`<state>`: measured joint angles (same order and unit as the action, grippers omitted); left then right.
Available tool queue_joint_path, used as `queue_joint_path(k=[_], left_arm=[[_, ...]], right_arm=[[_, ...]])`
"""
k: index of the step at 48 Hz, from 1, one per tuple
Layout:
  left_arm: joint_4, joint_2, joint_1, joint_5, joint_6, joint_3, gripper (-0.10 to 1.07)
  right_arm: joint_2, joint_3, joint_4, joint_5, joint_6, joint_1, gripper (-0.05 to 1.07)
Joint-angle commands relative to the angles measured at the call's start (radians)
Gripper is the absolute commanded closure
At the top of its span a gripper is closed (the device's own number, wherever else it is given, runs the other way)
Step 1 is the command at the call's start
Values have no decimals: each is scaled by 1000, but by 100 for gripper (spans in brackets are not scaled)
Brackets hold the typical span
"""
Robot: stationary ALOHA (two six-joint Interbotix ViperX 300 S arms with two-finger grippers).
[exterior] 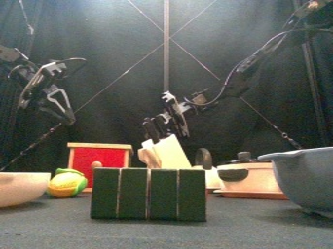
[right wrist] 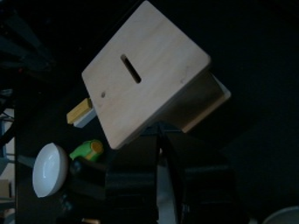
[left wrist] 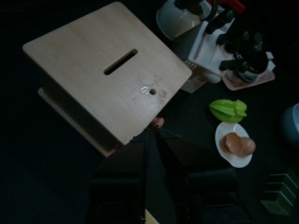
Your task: Grab egg half
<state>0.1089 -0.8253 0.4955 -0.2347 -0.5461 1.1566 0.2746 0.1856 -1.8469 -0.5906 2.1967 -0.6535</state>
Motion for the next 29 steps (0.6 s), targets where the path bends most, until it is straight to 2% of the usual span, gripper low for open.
queue_joint_path(k=[1, 19, 29], left_arm=[[3, 3, -31, 35, 2, -20, 40], [3, 5, -229, 87, 0, -17, 40], [12, 5, -290, 150, 6, 14, 40]], right_arm=[[-114, 57, 3, 14, -2, 21, 59], [-367, 348, 37, 187, 2, 115, 59], [-492, 522, 91, 265, -2, 207, 59]])
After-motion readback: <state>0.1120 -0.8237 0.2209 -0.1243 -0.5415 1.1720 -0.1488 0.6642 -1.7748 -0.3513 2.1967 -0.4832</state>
